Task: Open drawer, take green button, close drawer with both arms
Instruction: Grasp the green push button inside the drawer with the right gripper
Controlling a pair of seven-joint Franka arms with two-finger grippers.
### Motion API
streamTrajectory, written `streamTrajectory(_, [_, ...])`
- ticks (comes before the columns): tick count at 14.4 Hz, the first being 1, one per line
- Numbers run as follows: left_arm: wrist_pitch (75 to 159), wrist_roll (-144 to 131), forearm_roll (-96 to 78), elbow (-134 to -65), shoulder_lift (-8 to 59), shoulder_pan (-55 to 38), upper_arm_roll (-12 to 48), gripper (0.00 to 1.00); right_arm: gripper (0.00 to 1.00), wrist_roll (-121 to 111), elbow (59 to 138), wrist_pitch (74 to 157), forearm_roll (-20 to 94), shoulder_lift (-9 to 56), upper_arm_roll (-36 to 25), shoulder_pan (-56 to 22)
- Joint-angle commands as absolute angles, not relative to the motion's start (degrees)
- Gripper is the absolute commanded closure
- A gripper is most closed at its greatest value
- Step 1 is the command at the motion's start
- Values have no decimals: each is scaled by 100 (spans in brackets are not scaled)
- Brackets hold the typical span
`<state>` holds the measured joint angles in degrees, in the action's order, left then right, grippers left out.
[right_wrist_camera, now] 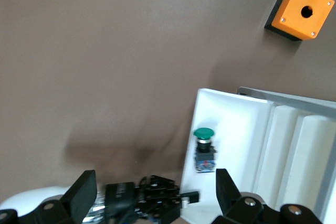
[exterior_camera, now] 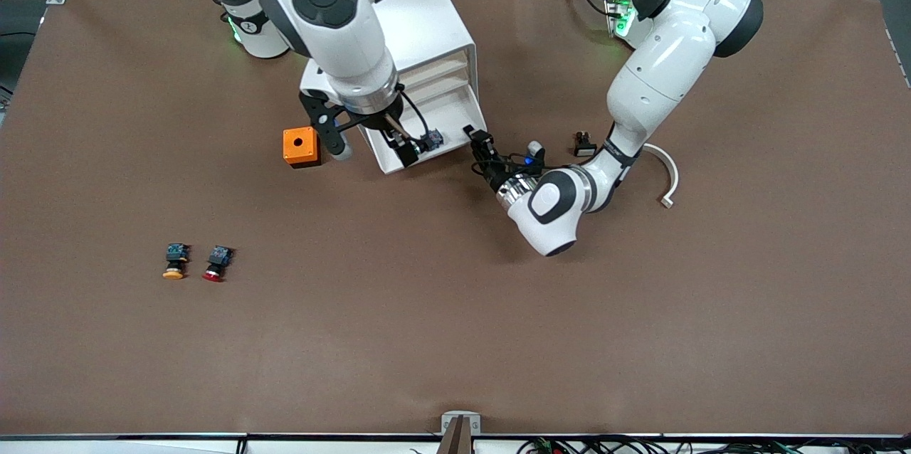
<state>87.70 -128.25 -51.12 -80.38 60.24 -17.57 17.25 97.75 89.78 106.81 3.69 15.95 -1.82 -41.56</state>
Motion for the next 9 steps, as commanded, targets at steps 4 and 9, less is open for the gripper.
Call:
streamTrajectory(4, [8991,-12700,-5159,-7989,6047,-1477,1714,82,0,10247,9861,11679,79,1564,-237,-4596])
streamTrajectory(9, [9026,-12613,-5168,-7989,6038,-1477,1714,9,0,10660,9879,12225,-245,2214,-237,-4851])
